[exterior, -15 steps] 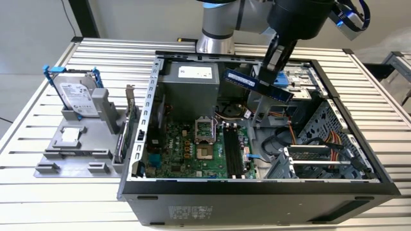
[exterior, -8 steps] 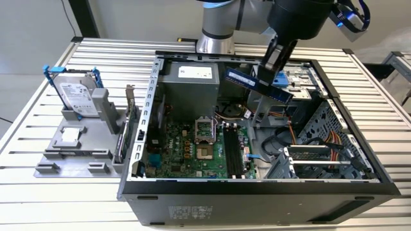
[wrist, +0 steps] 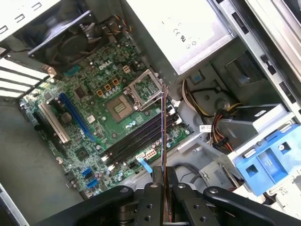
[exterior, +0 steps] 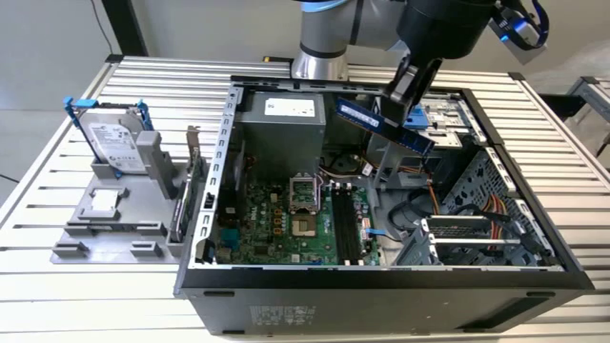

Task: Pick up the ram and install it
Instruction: 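Insert the ram into the slot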

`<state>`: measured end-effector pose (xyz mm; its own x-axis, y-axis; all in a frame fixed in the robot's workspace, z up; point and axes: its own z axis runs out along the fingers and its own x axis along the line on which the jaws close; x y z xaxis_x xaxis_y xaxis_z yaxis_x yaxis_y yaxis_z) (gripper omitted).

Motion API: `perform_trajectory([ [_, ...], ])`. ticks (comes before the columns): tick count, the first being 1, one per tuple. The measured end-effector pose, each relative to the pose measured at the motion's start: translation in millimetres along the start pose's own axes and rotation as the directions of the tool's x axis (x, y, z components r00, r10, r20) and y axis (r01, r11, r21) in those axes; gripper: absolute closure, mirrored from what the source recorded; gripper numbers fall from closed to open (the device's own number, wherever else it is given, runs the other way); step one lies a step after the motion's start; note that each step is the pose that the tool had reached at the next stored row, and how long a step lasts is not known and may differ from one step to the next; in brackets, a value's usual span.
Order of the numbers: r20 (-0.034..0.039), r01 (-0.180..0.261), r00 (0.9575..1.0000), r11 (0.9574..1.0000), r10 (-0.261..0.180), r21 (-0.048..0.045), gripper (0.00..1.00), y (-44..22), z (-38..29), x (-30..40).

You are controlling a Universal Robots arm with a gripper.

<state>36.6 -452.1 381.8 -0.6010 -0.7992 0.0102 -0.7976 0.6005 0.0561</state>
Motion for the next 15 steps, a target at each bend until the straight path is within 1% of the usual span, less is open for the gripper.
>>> perform_trajectory([
  [7,0.0025,-0.044,0.9990,0.9990,0.044,-0.0005,1.00,0.0,0.0,0.0],
  [15,0.0047,-0.086,0.9963,0.9963,0.086,-0.0011,1.00,0.0,0.0,0.0],
])
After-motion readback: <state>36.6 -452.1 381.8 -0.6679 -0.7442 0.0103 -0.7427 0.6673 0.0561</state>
